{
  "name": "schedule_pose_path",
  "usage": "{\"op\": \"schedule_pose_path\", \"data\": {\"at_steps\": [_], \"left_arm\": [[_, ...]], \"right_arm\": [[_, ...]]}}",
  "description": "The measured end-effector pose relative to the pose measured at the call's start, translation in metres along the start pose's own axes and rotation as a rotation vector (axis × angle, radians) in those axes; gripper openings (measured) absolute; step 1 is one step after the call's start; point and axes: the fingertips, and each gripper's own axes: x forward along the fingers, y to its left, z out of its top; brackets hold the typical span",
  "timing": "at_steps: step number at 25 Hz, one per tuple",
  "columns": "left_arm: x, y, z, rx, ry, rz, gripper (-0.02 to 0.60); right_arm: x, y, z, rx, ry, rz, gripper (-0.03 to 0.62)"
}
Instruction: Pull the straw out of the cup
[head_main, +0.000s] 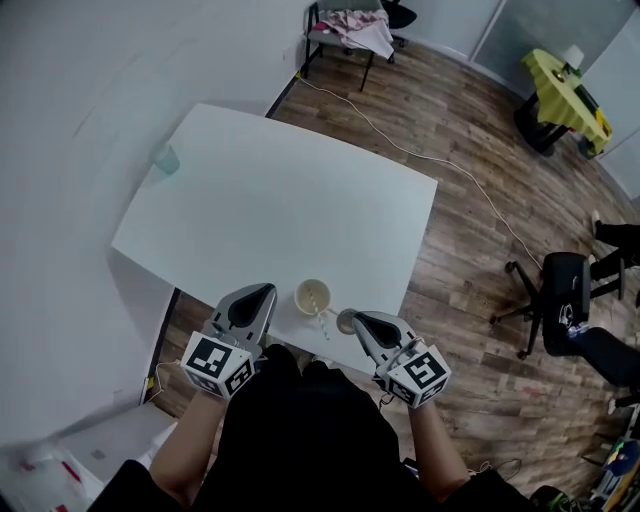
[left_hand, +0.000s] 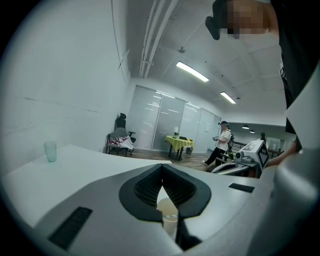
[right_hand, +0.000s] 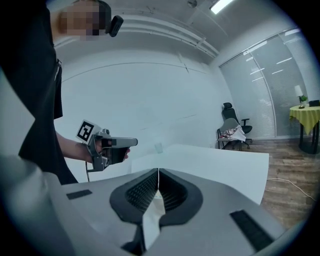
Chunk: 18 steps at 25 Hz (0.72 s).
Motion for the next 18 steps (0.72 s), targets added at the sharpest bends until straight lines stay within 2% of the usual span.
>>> {"op": "schedule_pose_path", "data": {"at_steps": [6,11,18], "left_arm": [[0.005,0.013,-0.006,0.016,0.028,-0.076,0.014],[0.012,0.012,-0.006,0.029,0.048,-0.144,0.014],[0.019,0.01,-0.012,0.037,0.077,-0.208,0.014]], "right_arm": [[0.01,0.024,-0.019,0.027,0.039,-0.03,0.021],[0.01,0.029,-0.039,0.06,0.068,-0.103,0.023],[0.015,0.035,-0.062,0.015,0.136,-0.152,0.023]]}}
